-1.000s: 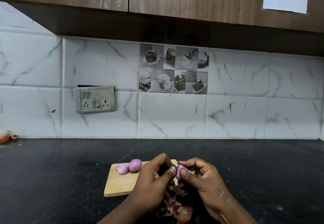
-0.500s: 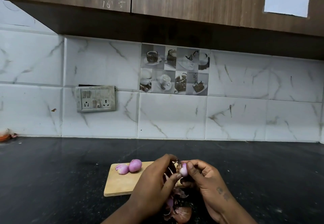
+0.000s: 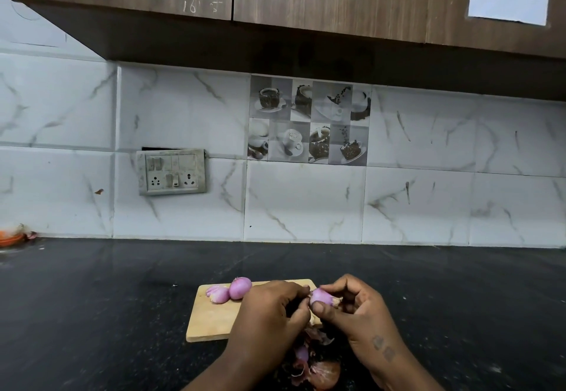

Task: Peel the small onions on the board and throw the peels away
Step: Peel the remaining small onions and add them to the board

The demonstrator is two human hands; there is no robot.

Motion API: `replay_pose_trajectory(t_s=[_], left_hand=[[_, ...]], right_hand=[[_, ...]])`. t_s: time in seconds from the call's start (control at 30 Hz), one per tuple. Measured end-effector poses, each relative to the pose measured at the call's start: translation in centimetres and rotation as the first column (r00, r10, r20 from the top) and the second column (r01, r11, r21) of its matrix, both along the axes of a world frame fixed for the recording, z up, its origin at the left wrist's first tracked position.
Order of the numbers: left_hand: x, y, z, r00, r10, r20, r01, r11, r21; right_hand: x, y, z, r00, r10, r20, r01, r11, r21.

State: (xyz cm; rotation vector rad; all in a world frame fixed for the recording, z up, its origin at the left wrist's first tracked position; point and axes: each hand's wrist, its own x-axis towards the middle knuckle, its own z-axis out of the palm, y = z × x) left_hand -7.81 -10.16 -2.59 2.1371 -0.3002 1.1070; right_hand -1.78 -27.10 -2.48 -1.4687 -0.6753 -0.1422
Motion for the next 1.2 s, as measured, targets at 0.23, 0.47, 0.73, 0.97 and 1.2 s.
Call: replay_pose_trajectory(t_s=[0.23, 0.47, 0.73, 0.97, 1.2], left_hand=[[0.0, -0.1, 0.5, 0.999, -0.012, 0.033, 0.013, 0.998, -0.055], [-0.3, 0.1, 0.5, 0.987, -0.151, -0.052, 0.148, 0.987, -0.064], [-0.2, 0.2, 0.3, 0.984, -0.169, -0.054, 0.161, 0.98, -0.12], [-0.1, 0.2, 0.3, 0.987, -0.146, -0.068, 0.142, 0.988, -0.056], [-0.1, 0.1, 0.3, 0.993, -0.114, 0.001, 0.114, 0.993, -0.015]], right_hand=[[-1.1, -0.3, 0.9, 0.98, 0.141, -0.143, -0.125, 0.986, 0.111], [-1.4, -0.5, 1.5, 0.941, 0.209, -0.264, -0.16, 0.968, 0.195], [-1.3, -0.5, 1.2, 0.955, 0.201, -0.218, -0.174, 0.975, 0.137], [-1.6, -0.4, 1.3, 0.966, 0.184, -0.183, -0.165, 0.98, 0.115], [-1.4, -0.2, 1.4, 0.944, 0.193, -0.267, -0.17, 0.98, 0.106]])
